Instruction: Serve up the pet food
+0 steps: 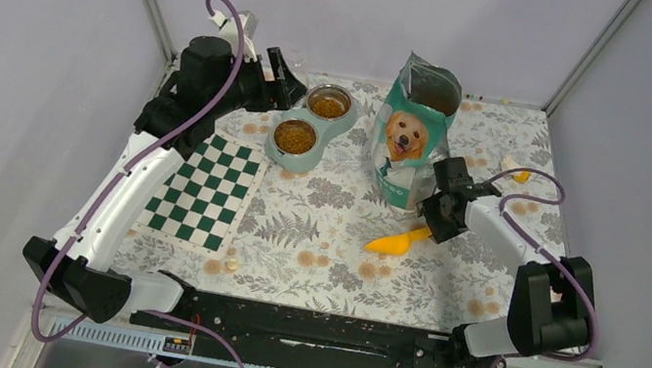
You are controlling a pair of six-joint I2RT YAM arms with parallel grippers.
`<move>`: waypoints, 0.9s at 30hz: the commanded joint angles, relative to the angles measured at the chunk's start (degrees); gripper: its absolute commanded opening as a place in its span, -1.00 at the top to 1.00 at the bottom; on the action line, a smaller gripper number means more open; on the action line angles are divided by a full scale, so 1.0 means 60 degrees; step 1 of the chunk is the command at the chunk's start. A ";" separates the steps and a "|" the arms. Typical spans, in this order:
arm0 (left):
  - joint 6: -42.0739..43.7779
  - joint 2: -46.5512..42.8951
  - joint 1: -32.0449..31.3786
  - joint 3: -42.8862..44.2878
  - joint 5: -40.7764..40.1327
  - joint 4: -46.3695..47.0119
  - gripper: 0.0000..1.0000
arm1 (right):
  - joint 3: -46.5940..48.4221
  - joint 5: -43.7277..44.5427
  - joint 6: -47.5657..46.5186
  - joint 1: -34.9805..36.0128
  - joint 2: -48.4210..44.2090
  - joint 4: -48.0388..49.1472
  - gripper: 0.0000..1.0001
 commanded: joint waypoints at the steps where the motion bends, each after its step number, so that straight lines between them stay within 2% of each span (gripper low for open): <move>1: 0.0171 -0.0167 0.0094 -0.0022 0.0007 0.0236 -0.58 | 0.0044 0.0063 0.0456 -0.0062 0.0389 -0.0058 -0.20; 7: 0.0166 -0.0133 0.0180 -0.0031 -0.0014 0.0230 -0.58 | -0.0251 -0.0135 0.0511 -0.0071 0.0906 0.0258 -0.12; 9: 0.0171 -0.0110 0.0205 0.0029 -0.0022 0.0214 -0.58 | -0.0232 -0.0120 0.0350 -0.0063 0.1087 0.0447 0.03; 16: 0.0646 -0.0364 0.0364 0.0254 -0.0590 -0.0058 -0.60 | -0.0756 -0.0434 0.0402 -0.0063 0.1116 0.0890 0.07; 20: 0.0698 -0.0184 0.0459 0.0653 -0.0550 -0.0230 -0.61 | -0.0676 -0.0634 0.0385 -0.0062 0.1426 0.0992 0.32; 24: 0.0725 -0.0089 0.0493 0.0825 -0.0580 -0.0238 -0.61 | -0.0604 -0.0720 0.0265 -0.0056 0.1479 0.0997 0.85; 27: 0.0728 -0.0072 0.0517 0.0830 -0.0564 -0.0236 -0.61 | -0.0468 -0.0426 0.0040 -0.0063 0.1070 0.0790 1.00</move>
